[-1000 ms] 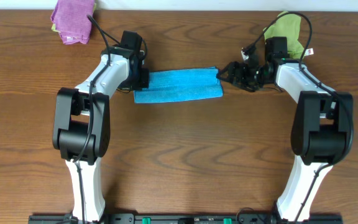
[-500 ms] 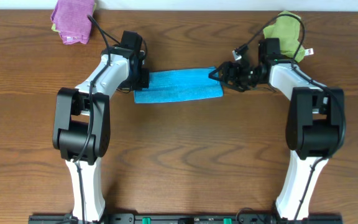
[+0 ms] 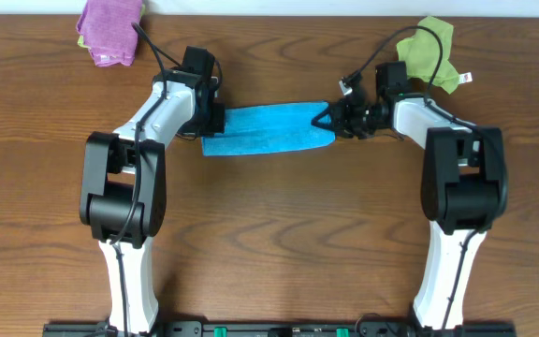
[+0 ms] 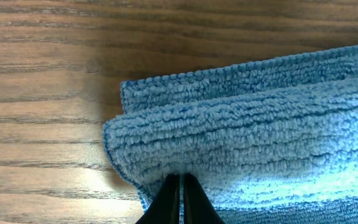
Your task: Fold the cloth
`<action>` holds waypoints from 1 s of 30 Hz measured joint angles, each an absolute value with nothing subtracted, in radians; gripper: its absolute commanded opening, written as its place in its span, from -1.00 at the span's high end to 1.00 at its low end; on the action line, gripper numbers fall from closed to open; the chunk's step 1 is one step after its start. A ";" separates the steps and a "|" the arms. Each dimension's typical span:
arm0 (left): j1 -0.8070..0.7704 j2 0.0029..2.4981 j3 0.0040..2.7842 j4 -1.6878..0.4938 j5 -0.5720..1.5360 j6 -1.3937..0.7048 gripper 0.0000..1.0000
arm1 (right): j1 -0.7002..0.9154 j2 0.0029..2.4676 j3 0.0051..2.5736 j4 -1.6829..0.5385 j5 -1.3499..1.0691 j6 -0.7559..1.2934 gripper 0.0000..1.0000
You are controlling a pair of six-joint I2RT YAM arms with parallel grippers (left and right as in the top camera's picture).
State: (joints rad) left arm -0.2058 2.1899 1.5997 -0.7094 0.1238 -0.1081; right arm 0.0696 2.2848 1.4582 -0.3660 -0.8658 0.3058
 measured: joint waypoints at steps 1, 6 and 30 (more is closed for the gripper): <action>-0.206 2.190 1.600 -0.711 0.124 -0.112 0.88 | 0.069 2.290 1.457 -0.365 -0.871 0.313 0.97; -0.207 2.190 1.600 -0.720 0.153 -0.162 0.88 | 0.069 2.290 1.487 -0.430 -0.859 0.333 0.97; -0.342 2.208 1.633 -0.577 0.338 -0.379 0.88 | 0.225 2.104 1.648 -0.696 -0.738 0.244 0.97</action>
State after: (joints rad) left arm -0.3424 2.2078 1.6325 -0.5770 0.3378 -0.3790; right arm 0.2249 2.1040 1.6482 -0.6960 -0.7383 0.2443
